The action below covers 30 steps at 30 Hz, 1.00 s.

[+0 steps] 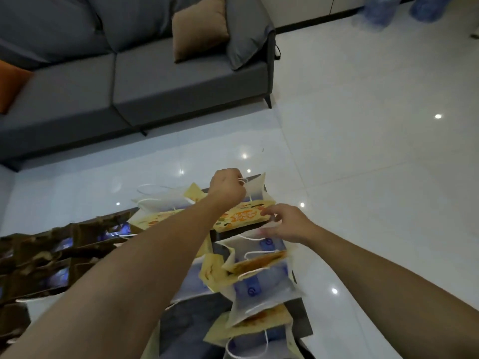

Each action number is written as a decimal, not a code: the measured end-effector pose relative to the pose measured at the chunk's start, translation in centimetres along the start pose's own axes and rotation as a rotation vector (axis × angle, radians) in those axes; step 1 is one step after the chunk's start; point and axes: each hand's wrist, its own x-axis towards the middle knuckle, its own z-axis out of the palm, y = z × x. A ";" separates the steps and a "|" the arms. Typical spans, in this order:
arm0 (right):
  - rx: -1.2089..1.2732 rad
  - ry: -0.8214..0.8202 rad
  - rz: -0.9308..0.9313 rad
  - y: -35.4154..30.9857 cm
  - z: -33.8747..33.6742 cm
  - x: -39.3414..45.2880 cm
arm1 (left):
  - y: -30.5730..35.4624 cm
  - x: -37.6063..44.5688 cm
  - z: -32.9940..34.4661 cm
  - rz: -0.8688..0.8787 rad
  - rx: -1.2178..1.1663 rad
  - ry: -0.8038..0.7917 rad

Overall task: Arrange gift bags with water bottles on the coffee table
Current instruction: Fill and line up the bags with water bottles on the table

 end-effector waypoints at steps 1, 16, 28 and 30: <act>-0.001 -0.059 -0.018 -0.3 0.2 -0.1 | -0.2 -0.1 -0.1 -0.002 -0.009 -0.004; -0.346 -0.478 -0.015 -4.8 2.2 -1.2 | -5.4 -5.5 -1.2 -0.085 -0.089 0.033; -0.435 0.100 -0.062 -9.8 -0.3 -6.3 | -4.9 -10.5 -4.5 0.079 -0.192 0.091; -0.450 0.194 -0.072 -11.1 -1.1 -7.8 | -4.3 -11.4 -5.1 0.140 -0.200 0.053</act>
